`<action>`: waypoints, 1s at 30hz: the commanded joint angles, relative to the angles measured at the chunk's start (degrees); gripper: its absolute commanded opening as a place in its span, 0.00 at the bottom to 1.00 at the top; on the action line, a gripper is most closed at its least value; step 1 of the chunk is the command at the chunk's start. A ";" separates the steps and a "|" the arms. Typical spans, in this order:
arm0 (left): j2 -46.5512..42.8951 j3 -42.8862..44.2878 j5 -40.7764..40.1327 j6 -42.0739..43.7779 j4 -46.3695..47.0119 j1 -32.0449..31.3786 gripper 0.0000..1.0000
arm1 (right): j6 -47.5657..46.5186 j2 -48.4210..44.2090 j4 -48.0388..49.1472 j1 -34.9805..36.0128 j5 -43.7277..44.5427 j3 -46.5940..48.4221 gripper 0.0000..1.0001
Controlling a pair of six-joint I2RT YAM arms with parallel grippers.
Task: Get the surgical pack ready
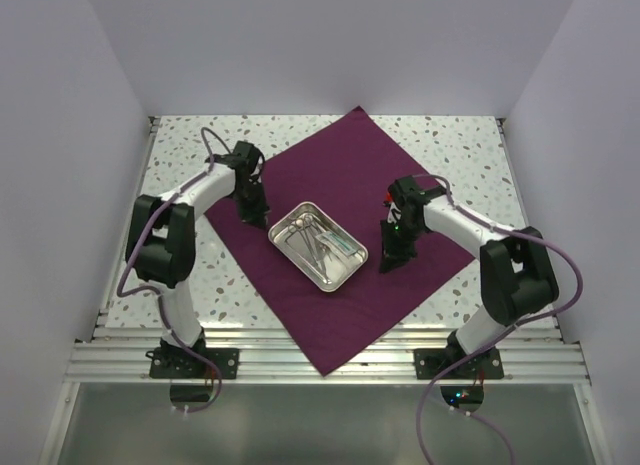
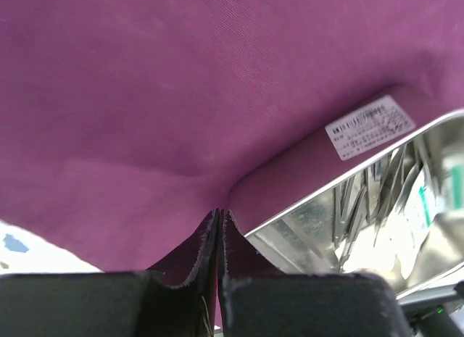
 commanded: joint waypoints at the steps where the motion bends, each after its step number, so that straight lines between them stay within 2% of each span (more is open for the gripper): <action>1: 0.50 1.56 2.86 2.80 0.00 -2.41 0.04 | 4.83 2.43 7.23 0.61 -7.03 1.23 0.11; 8: -0.29 -2.57 7.17 2.01 3.07 -6.28 0.01 | 9.58 6.56 11.98 0.70 -11.26 3.07 0.11; 14: 0.23 -4.33 10.25 1.40 5.62 -7.60 0.00 | 7.48 11.30 7.76 -0.97 -7.56 11.86 0.11; 19: 2.95 -0.30 12.62 0.87 6.07 -7.95 0.00 | 4.84 14.21 4.43 -5.00 -7.57 16.78 0.11; 30: 8.14 6.83 15.35 -0.10 5.89 -9.45 0.00 | 1.41 15.97 3.54 -7.21 -6.16 17.06 0.11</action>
